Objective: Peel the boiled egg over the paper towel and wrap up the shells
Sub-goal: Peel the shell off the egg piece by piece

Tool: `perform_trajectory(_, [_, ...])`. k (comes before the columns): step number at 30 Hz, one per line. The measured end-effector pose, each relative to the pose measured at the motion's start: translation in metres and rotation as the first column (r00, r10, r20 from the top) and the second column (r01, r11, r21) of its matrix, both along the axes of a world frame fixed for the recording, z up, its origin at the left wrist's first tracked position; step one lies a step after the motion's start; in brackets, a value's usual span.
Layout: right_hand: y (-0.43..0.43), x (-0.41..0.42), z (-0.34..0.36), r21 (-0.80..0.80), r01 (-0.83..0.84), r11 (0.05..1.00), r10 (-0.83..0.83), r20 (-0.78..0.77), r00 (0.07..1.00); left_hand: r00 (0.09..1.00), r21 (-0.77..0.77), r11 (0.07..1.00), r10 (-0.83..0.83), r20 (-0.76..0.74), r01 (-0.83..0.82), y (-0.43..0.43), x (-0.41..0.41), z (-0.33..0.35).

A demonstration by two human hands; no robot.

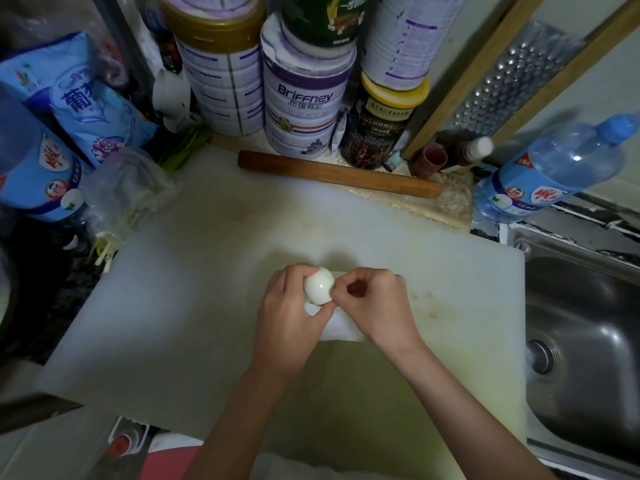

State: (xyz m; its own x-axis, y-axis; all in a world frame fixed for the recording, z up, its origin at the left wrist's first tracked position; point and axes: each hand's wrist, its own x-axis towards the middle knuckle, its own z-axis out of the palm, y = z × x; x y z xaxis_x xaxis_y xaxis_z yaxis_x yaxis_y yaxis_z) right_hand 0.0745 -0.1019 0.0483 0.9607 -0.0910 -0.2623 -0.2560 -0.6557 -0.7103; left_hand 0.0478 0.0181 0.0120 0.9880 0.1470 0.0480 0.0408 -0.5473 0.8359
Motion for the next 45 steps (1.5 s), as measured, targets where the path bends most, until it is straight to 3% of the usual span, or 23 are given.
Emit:
perform_trajectory(4, [-0.003,0.001,-0.002,0.018,0.042,0.999,-0.041,-0.016,0.999,0.997,-0.161,0.986,0.019,-0.075,-0.031,0.002,-0.001,-0.003])
perform_trajectory(7, [-0.008,0.003,-0.004,0.172,0.107,0.979,-0.090,-0.102,0.991,0.981,-0.437,0.891,0.039,-0.189,-0.120,0.004,0.000,-0.006])
perform_trajectory(9, [-0.011,0.003,-0.005,0.261,0.142,0.955,-0.109,-0.138,0.984,0.969,-0.540,0.827,0.024,-0.245,-0.157,0.007,-0.001,-0.012])
perform_trajectory(15, [-0.009,-0.001,-0.007,0.414,0.233,0.880,-0.160,-0.205,0.966,0.951,-0.704,0.685,-0.052,-0.305,-0.189,0.014,0.001,-0.024])
perform_trajectory(18, [-0.011,0.002,-0.007,0.477,0.288,0.831,-0.200,-0.226,0.953,0.930,-0.799,0.544,-0.086,-0.359,-0.258,0.017,0.000,-0.028])
perform_trajectory(21, [-0.014,0.001,-0.007,0.445,0.240,0.863,-0.171,-0.191,0.967,0.914,-0.829,0.475,-0.111,-0.389,-0.295,0.020,-0.002,-0.030])
perform_trajectory(25, [-0.013,-0.004,-0.015,0.108,0.089,0.990,-0.087,-0.024,0.996,0.921,-0.840,0.482,-0.151,-0.359,-0.248,0.020,-0.004,-0.029])
perform_trajectory(30, [-0.008,-0.007,-0.024,-0.046,0.005,0.999,-0.004,0.022,1.000,0.930,-0.803,0.570,-0.173,-0.324,-0.174,0.019,-0.004,-0.025])
perform_trajectory(33, [-0.009,-0.008,-0.023,-0.012,-0.004,1.000,0.005,0.045,0.999,0.941,-0.774,0.615,-0.150,-0.304,-0.152,0.019,-0.004,-0.025])
perform_trajectory(39, [-0.001,-0.009,-0.007,0.276,0.017,0.961,-0.003,-0.051,0.999,0.969,-0.658,0.747,-0.083,-0.233,-0.095,0.012,-0.002,-0.021])
perform_trajectory(45, [0.004,-0.010,-0.006,0.166,0.042,0.985,-0.053,0.064,0.997,0.988,-0.334,0.943,-0.061,-0.143,0.010,0.012,0.005,-0.009])
